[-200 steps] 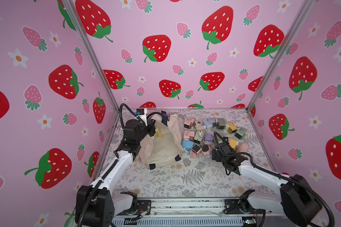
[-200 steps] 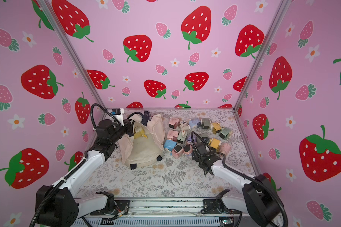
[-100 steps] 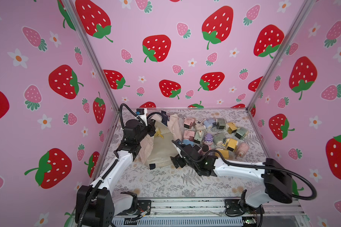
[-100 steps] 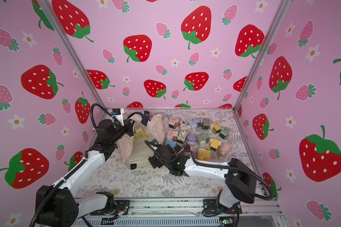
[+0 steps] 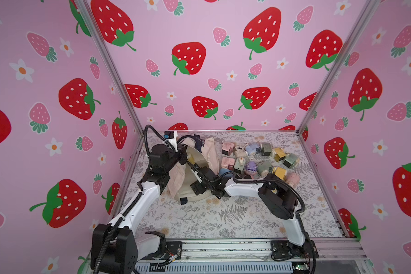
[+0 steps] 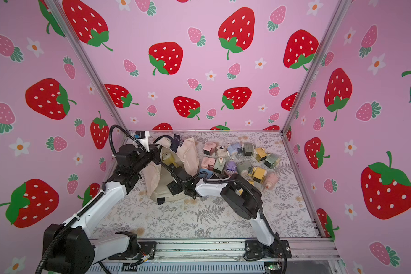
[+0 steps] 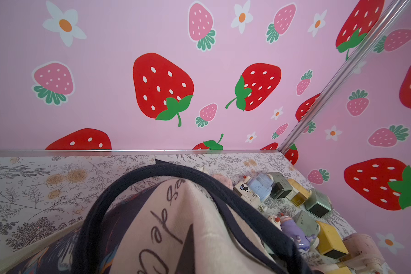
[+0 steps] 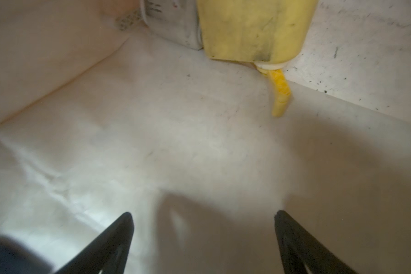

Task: Take out the pencil sharpeners from the tote bags
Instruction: Pick up the pencil sharpener from the canvas bag.

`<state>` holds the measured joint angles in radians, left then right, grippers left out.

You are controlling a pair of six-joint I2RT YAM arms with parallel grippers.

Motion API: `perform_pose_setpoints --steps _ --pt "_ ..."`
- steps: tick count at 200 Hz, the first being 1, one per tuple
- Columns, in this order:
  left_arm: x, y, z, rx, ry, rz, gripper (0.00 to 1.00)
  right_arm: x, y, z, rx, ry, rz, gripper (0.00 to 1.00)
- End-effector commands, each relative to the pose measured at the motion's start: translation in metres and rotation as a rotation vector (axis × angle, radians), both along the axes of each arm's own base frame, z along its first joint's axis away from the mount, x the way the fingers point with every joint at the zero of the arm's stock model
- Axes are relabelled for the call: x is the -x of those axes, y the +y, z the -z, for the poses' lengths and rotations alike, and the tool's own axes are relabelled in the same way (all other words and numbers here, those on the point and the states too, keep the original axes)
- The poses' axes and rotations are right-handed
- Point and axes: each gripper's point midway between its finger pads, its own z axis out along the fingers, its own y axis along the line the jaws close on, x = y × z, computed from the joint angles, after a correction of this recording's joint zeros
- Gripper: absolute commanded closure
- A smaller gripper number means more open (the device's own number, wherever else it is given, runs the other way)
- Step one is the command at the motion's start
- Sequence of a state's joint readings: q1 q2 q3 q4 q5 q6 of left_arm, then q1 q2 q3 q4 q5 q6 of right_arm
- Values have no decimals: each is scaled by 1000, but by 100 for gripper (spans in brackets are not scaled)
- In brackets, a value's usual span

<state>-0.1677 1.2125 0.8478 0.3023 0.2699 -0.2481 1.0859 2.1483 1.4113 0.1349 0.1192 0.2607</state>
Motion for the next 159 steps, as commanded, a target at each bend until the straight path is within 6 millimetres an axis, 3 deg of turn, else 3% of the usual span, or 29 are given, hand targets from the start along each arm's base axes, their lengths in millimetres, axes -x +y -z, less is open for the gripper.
perform_pose_setpoints --steps 1,51,100,159 --pt "4 -2 -52 23 -154 15 100 -15 26 -7 -70 -30 -44 4" --pt "4 -4 -52 30 -155 22 100 -70 45 -13 -146 -101 0 1" --pt "5 -5 -52 32 -154 31 100 -99 74 -27 -180 -275 -65 1" --pt "7 -6 -54 35 -156 39 100 -116 95 -37 -243 -243 -76 1"
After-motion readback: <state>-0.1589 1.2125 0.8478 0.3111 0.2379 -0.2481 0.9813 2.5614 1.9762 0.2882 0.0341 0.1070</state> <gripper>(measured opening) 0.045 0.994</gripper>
